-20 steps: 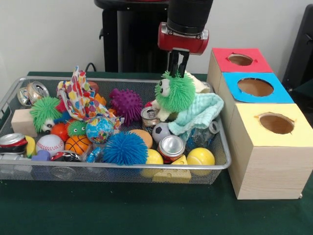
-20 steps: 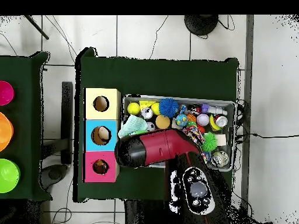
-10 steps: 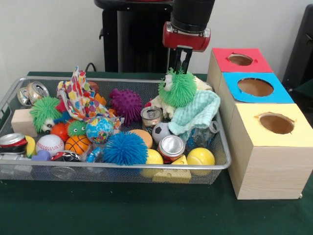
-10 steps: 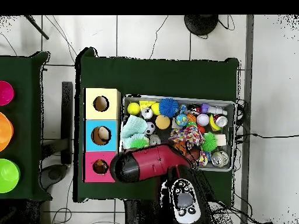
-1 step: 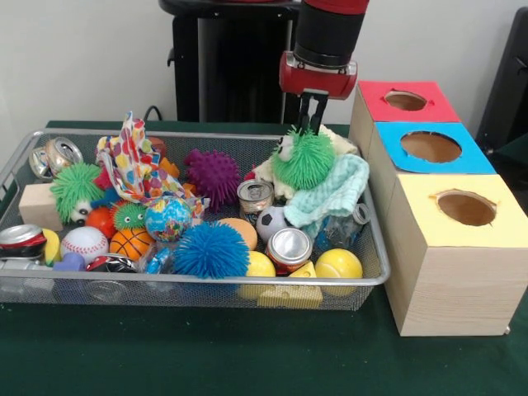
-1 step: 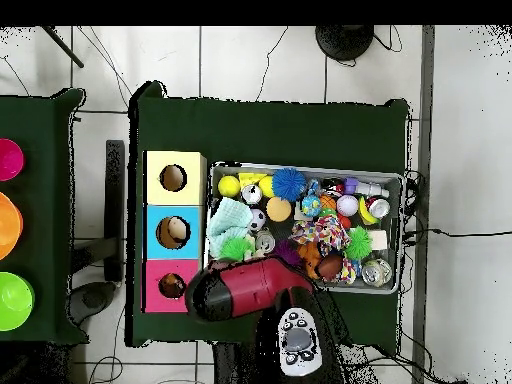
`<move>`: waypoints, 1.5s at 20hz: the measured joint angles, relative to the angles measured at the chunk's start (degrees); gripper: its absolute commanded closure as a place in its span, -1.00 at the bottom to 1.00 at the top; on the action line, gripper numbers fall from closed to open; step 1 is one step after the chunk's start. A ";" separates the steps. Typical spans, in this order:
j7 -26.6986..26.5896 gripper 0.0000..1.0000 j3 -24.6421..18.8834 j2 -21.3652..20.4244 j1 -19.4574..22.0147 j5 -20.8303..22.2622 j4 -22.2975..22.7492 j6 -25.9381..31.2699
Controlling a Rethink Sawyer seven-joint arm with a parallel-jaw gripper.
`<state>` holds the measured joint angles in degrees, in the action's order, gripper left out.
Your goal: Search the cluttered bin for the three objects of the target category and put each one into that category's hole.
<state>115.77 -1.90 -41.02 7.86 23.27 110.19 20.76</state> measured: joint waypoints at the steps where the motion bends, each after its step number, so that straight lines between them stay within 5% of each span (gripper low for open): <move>1: 0.00 1.00 0.26 0.21 -0.28 -0.27 0.14 -0.39; 19: 0.00 1.00 3.24 0.00 -1.49 -5.43 1.75 -1.37; 30: 0.00 1.00 3.26 -3.88 -1.49 -7.86 1.74 6.07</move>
<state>115.77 1.35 -44.90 6.37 15.41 111.93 26.83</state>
